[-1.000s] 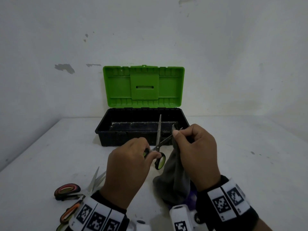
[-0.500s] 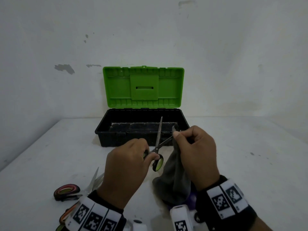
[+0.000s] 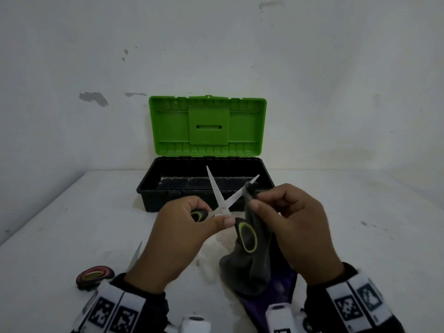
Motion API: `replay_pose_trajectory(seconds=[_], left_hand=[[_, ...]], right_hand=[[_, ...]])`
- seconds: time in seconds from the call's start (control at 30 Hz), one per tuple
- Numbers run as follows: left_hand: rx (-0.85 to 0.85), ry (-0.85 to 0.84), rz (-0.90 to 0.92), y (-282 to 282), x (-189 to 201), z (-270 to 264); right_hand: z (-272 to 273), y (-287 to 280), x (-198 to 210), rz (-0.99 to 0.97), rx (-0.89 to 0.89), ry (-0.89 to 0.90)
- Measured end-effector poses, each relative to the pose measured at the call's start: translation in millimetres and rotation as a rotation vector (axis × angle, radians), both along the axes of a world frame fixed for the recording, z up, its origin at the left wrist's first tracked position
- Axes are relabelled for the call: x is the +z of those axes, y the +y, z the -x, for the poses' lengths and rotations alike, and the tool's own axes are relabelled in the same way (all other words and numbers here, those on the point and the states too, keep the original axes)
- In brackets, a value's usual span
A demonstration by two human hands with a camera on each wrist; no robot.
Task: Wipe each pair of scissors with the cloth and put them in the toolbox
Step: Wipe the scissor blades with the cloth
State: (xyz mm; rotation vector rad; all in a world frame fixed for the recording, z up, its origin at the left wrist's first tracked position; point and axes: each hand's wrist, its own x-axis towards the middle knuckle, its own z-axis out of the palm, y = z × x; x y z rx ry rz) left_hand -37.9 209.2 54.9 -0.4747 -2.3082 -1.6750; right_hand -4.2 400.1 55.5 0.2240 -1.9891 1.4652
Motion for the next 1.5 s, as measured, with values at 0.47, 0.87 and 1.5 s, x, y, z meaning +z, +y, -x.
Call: replay_pose_trajectory(seconds=[0.47, 0.87, 1.5], left_hand=[[-0.067, 0.027, 0.024, 7, 2, -9], [-0.084, 0.007, 0.025, 4, 5, -11], [-0.109, -0.017, 0.045, 3, 11, -14]], right_hand=[[-1, -6, 3, -0.081, -0.136, 0.069], [-2, -10, 2, -0.079, -0.149, 0.069], [6, 17, 10, 0.105, -0.221, 0.041]])
